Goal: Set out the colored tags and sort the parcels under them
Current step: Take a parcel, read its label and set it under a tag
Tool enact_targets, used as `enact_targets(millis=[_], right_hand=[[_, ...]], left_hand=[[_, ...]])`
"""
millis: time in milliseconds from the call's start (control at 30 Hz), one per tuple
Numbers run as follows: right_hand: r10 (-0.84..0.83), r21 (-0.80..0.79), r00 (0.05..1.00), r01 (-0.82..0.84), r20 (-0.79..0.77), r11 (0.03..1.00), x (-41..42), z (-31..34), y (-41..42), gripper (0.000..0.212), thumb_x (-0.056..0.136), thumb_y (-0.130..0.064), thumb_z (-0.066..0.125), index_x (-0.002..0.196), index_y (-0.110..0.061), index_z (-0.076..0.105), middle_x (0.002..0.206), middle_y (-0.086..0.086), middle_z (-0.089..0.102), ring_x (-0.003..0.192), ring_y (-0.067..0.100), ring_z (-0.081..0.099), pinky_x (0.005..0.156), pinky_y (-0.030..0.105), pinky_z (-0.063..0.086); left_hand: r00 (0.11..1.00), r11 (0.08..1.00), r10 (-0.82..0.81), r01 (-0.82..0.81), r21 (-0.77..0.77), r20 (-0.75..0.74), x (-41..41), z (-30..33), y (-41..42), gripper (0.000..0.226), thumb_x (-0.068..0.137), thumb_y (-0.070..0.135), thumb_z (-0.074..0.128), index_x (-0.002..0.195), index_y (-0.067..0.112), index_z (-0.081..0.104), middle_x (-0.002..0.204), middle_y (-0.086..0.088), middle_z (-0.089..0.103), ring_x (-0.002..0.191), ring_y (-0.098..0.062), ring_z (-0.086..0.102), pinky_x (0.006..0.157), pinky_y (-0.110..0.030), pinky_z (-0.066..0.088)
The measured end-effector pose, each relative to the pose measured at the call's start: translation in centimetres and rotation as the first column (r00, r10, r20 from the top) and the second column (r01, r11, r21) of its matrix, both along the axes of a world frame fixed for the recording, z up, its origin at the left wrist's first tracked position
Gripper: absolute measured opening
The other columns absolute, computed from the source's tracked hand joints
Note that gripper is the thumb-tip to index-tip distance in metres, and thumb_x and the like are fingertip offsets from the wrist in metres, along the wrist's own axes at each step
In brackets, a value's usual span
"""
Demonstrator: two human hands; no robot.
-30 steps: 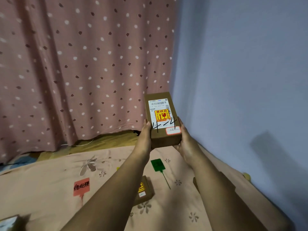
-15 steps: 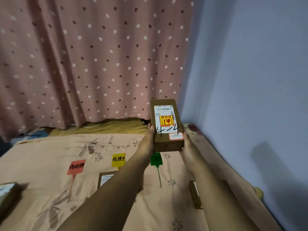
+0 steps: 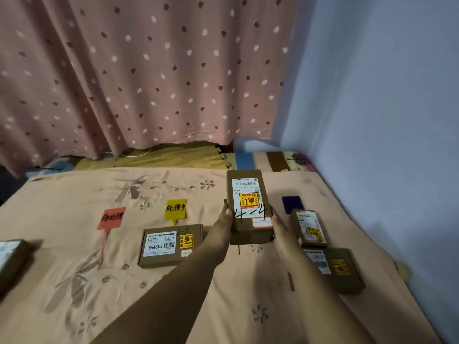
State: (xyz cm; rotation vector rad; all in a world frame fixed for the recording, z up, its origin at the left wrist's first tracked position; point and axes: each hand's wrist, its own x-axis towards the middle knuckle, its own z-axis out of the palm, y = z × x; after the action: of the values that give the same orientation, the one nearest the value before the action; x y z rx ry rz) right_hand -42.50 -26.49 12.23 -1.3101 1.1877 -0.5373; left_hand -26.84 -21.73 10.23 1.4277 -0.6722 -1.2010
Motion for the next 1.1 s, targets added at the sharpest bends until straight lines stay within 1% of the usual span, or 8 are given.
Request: enact_targets(millis=[267,467,533,667,767,867,1000,1100], right_hand=[[0.013,0.125,0.996,-0.023,0.084,0.992,-0.1,-10.4,-0.2,0.036,0.103,-0.046,0.031,0.135,-0.047,0.048,0.129,-0.016,0.062,0.123,0.004,0.053,0.116,0.043,0.033],[-0.048,0.267,0.992,0.014,0.120,0.964,0.0,-17.5,-0.4,0.025,0.084,-0.064,0.053,0.103,-0.055,0.068,0.123,-0.012,0.067,0.121,0.012,0.059,0.115,0.045,0.034],[-0.059,0.263,0.992,0.026,0.116,0.964,-0.2,-19.6,-0.6,0.050,0.067,-0.078,0.061,0.110,-0.054,0.066,0.125,-0.012,0.066,0.122,0.013,0.057,0.115,0.046,0.032],[-0.087,0.281,0.994,0.068,0.058,0.957,-0.2,-20.9,-0.4,0.020,0.084,-0.056,0.055,0.098,-0.055,0.070,0.119,-0.012,0.068,0.120,0.013,0.058,0.114,0.042,0.035],[-0.058,0.233,0.998,0.050,0.028,0.971,-0.6,-21.2,-0.2,0.029,0.078,-0.062,0.056,0.102,-0.056,0.068,0.119,-0.015,0.068,0.117,0.007,0.059,0.111,0.039,0.037],[-0.109,0.297,0.993,0.088,0.053,0.951,-0.4,-19.1,0.5,0.023,0.086,-0.051,0.057,0.101,-0.044,0.071,0.121,-0.007,0.067,0.113,0.006,0.061,0.106,0.033,0.040],[-0.116,0.332,0.987,0.073,0.110,0.940,0.0,-18.4,0.5,0.024,0.104,-0.023,0.037,0.111,-0.025,0.060,0.110,-0.001,0.067,0.099,0.006,0.061,0.099,0.026,0.042],[-0.102,0.239,0.991,0.080,0.081,0.968,-0.1,-17.9,0.6,0.026,0.096,-0.039,0.048,0.113,-0.030,0.065,0.122,0.000,0.067,0.109,0.010,0.064,0.107,0.035,0.042]], left_hand=[[0.999,0.987,0.000,-0.009,0.163,0.055,0.4,-7.2,1.5,0.045,0.100,0.048,0.034,0.143,0.039,0.039,0.140,0.003,0.056,0.127,-0.017,0.051,0.107,-0.036,0.040],[0.992,0.977,-0.016,-0.010,0.212,0.122,0.4,-9.8,2.5,0.042,0.107,0.026,0.026,0.149,0.032,0.027,0.143,0.008,0.044,0.123,-0.008,0.042,0.073,0.002,0.038],[0.995,0.974,-0.012,-0.010,0.226,0.096,0.5,-11.0,2.4,0.042,0.107,0.025,0.028,0.149,0.028,0.028,0.146,0.005,0.045,0.126,-0.010,0.045,0.082,-0.005,0.041],[0.999,0.974,0.021,-0.031,0.223,0.047,0.2,-13.1,2.6,0.048,0.105,0.033,0.034,0.152,0.022,0.031,0.145,-0.002,0.050,0.133,-0.015,0.047,0.110,-0.030,0.039],[0.999,0.979,0.023,-0.029,0.202,0.031,0.1,-15.8,2.8,0.060,0.096,0.047,0.040,0.152,0.028,0.029,0.142,-0.002,0.055,0.132,-0.020,0.050,0.114,-0.045,0.037],[1.000,0.965,0.016,-0.019,0.261,0.014,-0.2,-15.6,2.7,0.049,0.104,0.036,0.034,0.153,0.028,0.028,0.143,-0.003,0.054,0.132,-0.022,0.050,0.109,-0.040,0.044],[0.998,0.963,0.046,-0.035,0.266,-0.035,-0.5,-14.1,2.5,0.040,0.108,0.022,0.027,0.147,0.027,0.035,0.137,0.000,0.055,0.118,-0.016,0.055,0.071,-0.010,0.054],[0.994,0.941,0.098,-0.078,0.330,-0.044,-0.5,-13.1,2.2,0.048,0.106,0.034,0.030,0.153,0.029,0.021,0.143,0.001,0.048,0.125,-0.017,0.048,0.094,-0.020,0.045]])
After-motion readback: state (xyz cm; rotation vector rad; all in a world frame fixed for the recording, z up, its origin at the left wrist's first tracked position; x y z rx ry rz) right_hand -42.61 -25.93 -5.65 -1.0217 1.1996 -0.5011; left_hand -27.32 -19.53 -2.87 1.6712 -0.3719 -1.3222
